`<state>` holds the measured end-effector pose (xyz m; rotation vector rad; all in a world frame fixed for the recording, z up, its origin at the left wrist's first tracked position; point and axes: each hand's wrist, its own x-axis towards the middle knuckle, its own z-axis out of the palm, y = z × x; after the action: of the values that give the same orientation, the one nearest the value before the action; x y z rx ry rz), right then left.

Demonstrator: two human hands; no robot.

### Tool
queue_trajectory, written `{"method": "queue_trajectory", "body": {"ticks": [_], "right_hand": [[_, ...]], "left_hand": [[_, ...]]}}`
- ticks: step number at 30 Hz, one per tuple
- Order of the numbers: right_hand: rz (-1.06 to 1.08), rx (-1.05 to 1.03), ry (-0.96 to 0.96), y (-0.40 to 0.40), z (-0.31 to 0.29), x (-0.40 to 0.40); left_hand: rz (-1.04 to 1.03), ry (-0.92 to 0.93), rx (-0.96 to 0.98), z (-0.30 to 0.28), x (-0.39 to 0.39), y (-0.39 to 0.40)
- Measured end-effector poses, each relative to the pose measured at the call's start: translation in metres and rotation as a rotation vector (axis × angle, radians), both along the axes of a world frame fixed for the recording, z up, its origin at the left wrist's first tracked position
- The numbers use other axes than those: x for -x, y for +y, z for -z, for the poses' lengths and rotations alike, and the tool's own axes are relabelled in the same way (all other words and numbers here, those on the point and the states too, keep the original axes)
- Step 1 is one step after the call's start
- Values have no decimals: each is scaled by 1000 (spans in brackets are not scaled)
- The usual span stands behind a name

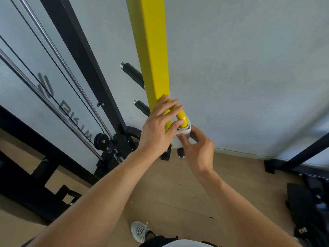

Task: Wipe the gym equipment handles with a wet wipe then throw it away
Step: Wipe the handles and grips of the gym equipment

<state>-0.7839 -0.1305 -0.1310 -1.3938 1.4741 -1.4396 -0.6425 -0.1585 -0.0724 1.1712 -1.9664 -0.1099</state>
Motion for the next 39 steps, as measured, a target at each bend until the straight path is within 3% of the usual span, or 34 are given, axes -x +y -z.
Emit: {"method": "queue_trajectory", "body": {"ticks": [7, 13, 18, 21, 25, 27, 34, 39], "right_hand": [[-48, -253, 273, 9, 46, 8], [-59, -3, 17, 2, -6, -2], [10, -135, 281, 3, 41, -3], [59, -119, 214, 3, 43, -6], [89, 67, 35, -6, 10, -14], [124, 85, 72, -9, 12, -17], [185, -159, 254, -1, 55, -17], [134, 34, 77, -10, 18, -15]], "left_hand": [[-1, 7, -31, -2, 0, 1], [9, 27, -49, -3, 1, 4], [1, 8, -57, -5, -1, 2], [0, 22, -69, -6, 1, 3], [2, 25, -72, -4, 3, 3], [-3, 28, -72, -4, 3, 3], [-2, 33, -79, -3, 5, 4], [6, 39, -63, -2, 5, 2]]}}
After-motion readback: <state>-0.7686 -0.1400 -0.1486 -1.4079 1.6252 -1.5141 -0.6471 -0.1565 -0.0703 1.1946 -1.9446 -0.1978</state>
